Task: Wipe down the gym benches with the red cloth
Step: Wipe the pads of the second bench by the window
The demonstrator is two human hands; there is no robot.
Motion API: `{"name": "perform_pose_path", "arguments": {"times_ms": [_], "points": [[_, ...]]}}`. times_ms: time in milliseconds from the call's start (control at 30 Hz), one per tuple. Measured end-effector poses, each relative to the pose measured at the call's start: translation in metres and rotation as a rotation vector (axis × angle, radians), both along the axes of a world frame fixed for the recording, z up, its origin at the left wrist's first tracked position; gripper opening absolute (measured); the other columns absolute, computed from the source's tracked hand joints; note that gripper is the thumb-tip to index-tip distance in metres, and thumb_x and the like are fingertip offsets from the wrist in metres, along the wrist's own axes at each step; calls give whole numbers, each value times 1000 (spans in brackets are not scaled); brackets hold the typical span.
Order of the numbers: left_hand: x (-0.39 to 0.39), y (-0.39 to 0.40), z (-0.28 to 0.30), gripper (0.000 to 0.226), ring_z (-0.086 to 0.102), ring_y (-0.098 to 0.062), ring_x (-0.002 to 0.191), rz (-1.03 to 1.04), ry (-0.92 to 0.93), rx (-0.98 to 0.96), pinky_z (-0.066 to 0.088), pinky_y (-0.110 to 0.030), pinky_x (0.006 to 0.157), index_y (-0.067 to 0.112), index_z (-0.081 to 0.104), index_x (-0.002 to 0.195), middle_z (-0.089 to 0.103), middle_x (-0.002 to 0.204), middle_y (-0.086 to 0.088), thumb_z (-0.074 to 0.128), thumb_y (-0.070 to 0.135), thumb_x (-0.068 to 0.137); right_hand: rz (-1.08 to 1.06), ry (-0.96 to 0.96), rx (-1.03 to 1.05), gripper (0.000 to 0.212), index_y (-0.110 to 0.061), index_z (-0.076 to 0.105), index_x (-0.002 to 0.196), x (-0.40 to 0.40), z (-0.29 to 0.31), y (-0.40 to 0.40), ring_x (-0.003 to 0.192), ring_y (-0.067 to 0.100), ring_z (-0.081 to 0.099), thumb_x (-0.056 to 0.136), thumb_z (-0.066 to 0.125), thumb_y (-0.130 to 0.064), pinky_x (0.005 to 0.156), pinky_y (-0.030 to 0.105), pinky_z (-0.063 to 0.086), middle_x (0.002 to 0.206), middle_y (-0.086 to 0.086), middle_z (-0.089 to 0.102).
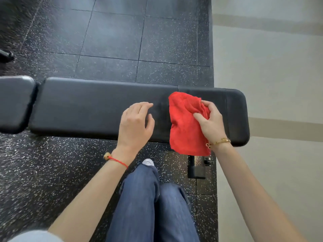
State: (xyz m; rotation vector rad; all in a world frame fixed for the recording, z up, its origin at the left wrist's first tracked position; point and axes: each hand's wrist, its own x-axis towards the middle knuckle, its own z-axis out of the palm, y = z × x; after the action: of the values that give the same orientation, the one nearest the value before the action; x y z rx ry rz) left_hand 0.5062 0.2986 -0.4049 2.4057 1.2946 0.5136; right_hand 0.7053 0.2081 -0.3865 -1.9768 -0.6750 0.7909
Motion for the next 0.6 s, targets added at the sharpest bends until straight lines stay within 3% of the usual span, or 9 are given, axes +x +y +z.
{"name": "perform_pose_path", "arguments": {"times_ms": [233, 467, 600], "points": [[-36, -5, 167, 29, 60, -20, 115, -42, 11, -57, 47, -37, 100, 13, 65, 119, 66, 121, -2, 54, 17, 93, -43, 63, 39, 39, -17, 56, 117, -23, 164, -17, 93, -8, 57, 83, 66, -1, 86, 5, 42, 108, -8, 62], [-52, -5, 296, 28, 59, -20, 112, -81, -5, -70, 47, -40, 100, 14, 64, 120, 67, 117, -1, 52, 19, 95, -184, 102, 118, 44, -14, 55, 122, -26, 297, -42, 107, 13, 60, 82, 67, -1, 98, 27, 47, 120, 7, 63], [-41, -13, 338, 27, 59, -21, 110, -134, -36, -65, 47, -41, 98, 15, 64, 118, 67, 116, -1, 52, 20, 95, -283, 107, 183, 41, -22, 56, 115, -20, 340, -62, 105, 12, 61, 80, 67, -4, 99, 34, 49, 115, 3, 65]]}}
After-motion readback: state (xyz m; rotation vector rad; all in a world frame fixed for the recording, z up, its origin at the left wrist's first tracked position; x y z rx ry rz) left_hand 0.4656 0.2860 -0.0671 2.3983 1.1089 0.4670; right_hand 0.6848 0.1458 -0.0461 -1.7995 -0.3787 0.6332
